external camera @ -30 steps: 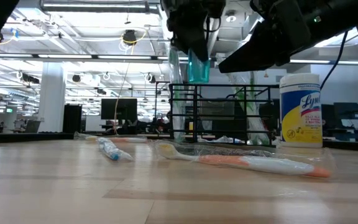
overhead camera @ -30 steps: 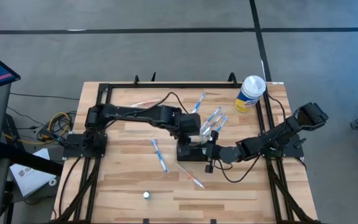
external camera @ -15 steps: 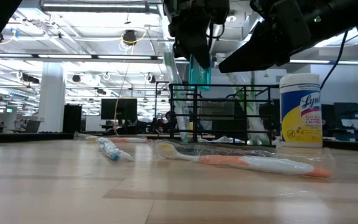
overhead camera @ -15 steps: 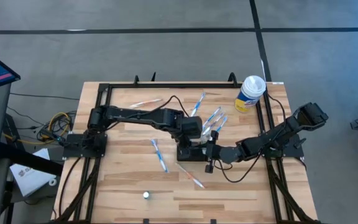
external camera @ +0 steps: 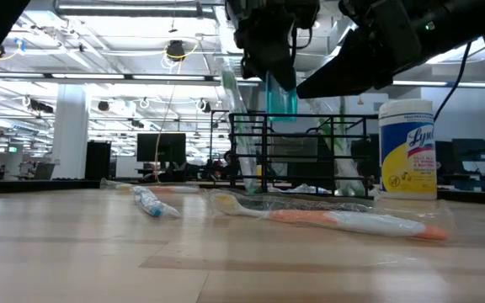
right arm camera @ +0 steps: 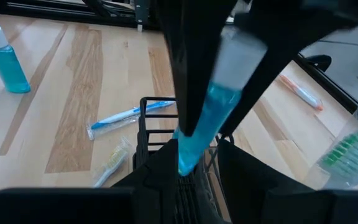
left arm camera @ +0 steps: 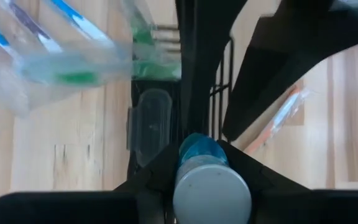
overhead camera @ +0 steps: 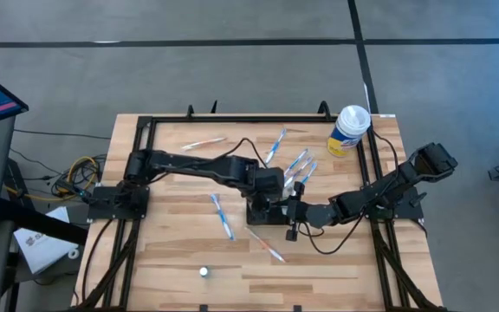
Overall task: Pick & Place toothbrushing station
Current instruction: Put the blue mouthwash into the wire organizer
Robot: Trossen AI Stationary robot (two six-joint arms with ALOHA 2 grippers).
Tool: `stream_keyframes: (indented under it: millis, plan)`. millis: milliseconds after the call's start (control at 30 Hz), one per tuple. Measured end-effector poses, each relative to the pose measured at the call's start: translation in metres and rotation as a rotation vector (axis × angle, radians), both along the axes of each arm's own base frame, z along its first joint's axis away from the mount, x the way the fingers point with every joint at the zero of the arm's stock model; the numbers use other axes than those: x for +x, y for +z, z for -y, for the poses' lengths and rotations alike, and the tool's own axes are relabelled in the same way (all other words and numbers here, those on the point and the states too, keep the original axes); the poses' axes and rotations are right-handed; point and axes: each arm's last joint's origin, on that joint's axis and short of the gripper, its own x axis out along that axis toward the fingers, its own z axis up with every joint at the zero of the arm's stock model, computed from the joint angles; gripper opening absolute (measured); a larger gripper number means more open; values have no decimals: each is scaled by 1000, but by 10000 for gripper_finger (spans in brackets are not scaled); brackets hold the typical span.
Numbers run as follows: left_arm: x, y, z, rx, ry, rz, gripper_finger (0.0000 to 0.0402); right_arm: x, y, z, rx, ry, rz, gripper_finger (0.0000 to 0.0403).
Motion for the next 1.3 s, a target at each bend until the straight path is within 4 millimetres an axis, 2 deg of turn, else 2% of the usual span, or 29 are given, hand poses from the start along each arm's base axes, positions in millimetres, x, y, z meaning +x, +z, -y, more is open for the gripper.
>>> stream_keyframes:
  millis: [500,1033,1167,1300]
  plan:
    - [8,-15,5,5,-11,-9,85,-1,-1,0,-3,2,-9,103]
    - [8,-15,7,37,-10,-4,85,0,-1,0,-2,2,-5,103]
    - [8,-21,7,37,-10,-8,85,-1,-1,0,-3,3,-10,103]
    - [7,-37,7,37,-7,-32,85,0,1,0,1,2,3,103]
